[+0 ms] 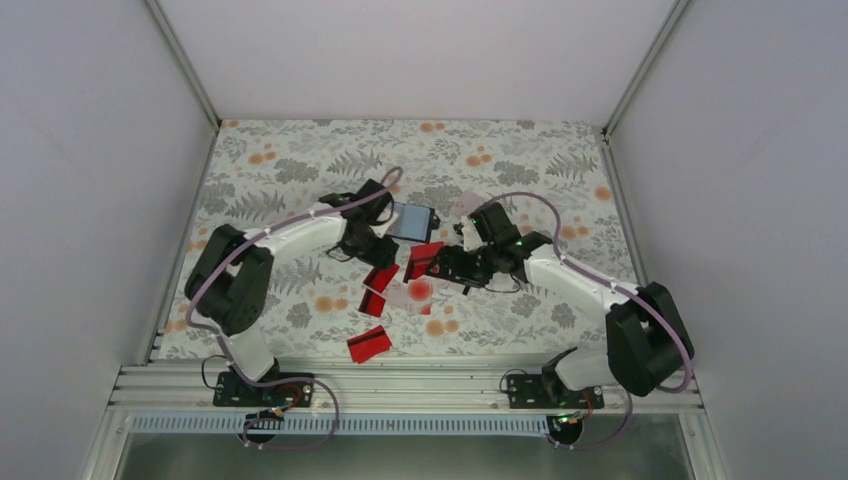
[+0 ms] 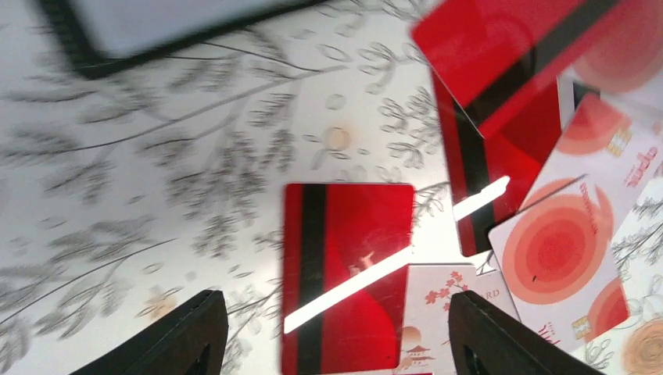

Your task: Put the credit cards into the card holder

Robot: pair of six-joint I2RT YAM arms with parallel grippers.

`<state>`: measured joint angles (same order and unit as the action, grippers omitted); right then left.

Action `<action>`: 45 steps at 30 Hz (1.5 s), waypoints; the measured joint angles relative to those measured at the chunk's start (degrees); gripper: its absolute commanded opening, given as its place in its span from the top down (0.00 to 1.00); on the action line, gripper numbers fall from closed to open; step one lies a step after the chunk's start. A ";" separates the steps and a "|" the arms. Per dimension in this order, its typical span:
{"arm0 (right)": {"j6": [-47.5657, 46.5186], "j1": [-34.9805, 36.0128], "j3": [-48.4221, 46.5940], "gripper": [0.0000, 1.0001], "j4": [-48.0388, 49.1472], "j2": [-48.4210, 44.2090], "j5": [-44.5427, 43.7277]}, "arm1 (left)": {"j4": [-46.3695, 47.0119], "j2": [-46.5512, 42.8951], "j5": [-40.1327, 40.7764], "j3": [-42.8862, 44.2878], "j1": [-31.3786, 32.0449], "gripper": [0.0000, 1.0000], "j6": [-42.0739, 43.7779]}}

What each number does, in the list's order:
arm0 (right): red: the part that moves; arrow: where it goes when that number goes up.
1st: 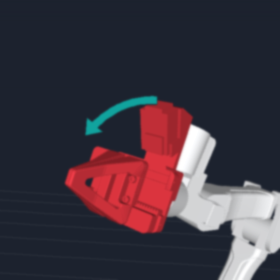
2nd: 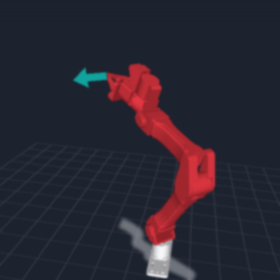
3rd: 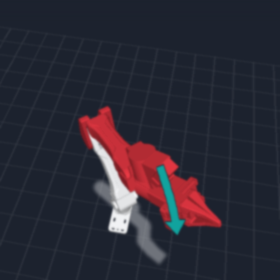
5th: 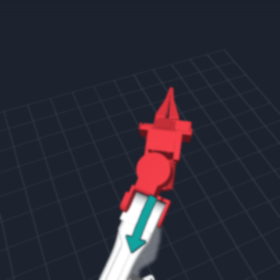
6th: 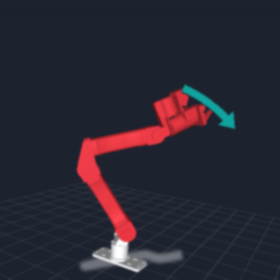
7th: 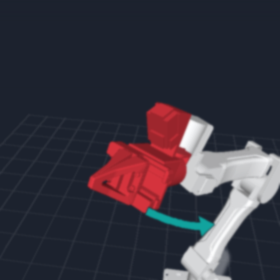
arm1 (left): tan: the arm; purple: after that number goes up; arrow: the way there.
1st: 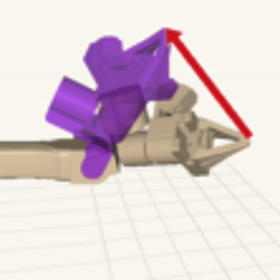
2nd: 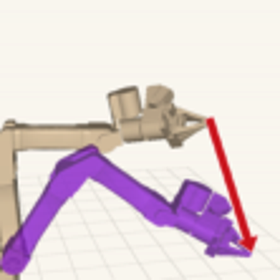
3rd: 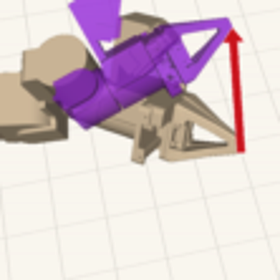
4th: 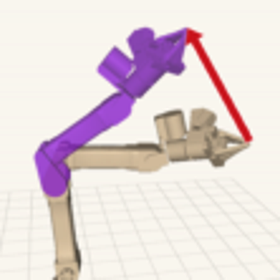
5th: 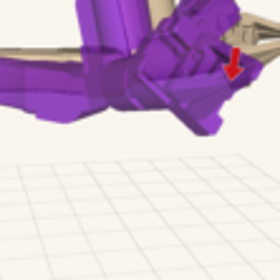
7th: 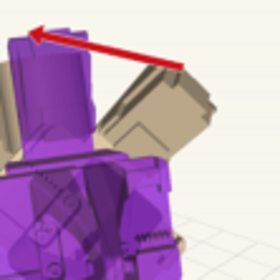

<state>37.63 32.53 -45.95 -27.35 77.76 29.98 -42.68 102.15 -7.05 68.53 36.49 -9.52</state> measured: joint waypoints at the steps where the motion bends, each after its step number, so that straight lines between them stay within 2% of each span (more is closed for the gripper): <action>1: 0.31 0.17 -0.55 0.24 0.57 0.90 0.31 | 0.11 -1.77 -0.79 -0.72 -1.42 0.35 -0.33; 7: 3.61 2.27 -6.23 0.25 6.69 9.64 2.23 | 1.51 -4.92 -3.13 -4.28 -8.61 0.55 -1.66; 14: 10.88 6.64 -10.86 0.25 14.34 18.91 2.82 | 1.64 -3.91 -2.93 -7.91 -10.51 0.67 -2.38; 21: 17.22 8.72 -13.33 0.25 16.92 25.83 1.29 | 2.54 -2.93 -2.99 -10.71 -10.64 0.69 -2.58; 30: 22.67 9.55 -15.50 0.26 17.05 30.32 -1.75 | 3.82 -2.89 -4.15 -11.06 -10.82 0.69 -2.56; 37: 24.35 10.71 -21.22 0.26 16.65 34.71 -1.92 | 5.18 -2.60 -6.78 -11.19 -10.99 0.70 -2.54; 45: 25.09 10.82 -21.51 0.28 18.47 35.71 0.20 | 8.04 -2.45 -11.47 -12.41 -11.91 0.71 -2.56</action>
<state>62.72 43.35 -67.46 -8.88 113.47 30.17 -34.63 99.70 -18.52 56.12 24.58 -12.08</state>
